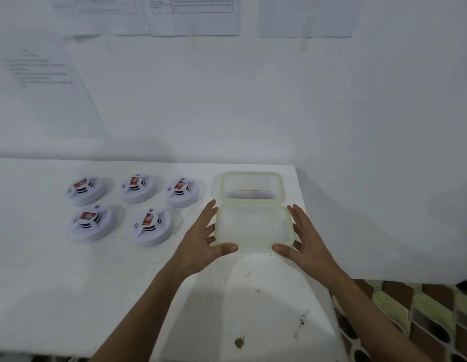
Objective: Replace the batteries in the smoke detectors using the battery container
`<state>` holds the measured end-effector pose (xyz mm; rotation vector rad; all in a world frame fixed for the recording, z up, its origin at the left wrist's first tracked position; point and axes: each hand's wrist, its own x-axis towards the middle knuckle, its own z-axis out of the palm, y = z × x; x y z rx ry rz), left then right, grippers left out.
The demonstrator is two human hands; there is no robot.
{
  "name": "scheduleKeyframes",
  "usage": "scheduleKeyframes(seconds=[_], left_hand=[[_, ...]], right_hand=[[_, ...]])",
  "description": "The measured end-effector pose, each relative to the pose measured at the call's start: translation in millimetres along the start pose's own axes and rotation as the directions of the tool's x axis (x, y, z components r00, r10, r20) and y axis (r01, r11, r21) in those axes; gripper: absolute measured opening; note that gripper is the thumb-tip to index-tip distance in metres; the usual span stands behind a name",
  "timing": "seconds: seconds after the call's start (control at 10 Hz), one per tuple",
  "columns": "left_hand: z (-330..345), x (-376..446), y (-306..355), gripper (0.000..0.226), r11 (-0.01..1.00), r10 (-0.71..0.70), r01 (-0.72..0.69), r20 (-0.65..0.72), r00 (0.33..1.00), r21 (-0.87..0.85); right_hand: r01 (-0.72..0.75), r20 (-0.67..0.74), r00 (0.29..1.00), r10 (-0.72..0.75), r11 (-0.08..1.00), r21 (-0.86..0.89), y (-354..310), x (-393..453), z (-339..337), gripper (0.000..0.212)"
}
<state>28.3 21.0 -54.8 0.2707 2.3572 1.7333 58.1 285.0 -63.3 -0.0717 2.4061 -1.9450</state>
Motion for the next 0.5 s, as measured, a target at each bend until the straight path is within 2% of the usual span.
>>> scheduleKeyframes(seconds=[0.2, 0.3, 0.4, 0.5], left_hand=[[-8.6, -0.2, 6.7, 0.111, 0.993, -0.002, 0.003, -0.008, 1.0, 0.121], [-24.7, -6.6, 11.4, 0.098, 0.988, 0.011, -0.003, -0.05, 0.999, 0.155], [-55.3, -17.6, 10.4, 0.077, 0.985, 0.032, -0.014, -0.098, 0.995, 0.175], [-89.6, -46.3, -0.9, 0.058, 0.99, 0.018, 0.005, -0.165, 0.986, 0.138]], right_hand=[[0.01, -0.047, 0.999, -0.016, 0.993, -0.122, -10.8, -2.1, 0.2, 0.104], [0.005, -0.123, 0.992, -0.038, 0.966, -0.259, -30.6, -6.6, 14.0, 0.096], [0.135, -0.13, 0.972, -0.196, 0.917, -0.376, -52.2, -7.3, 47.5, 0.087], [0.295, -0.07, 0.934, -0.349, 0.869, -0.398, -53.7, -9.5, 105.1, 0.079]])
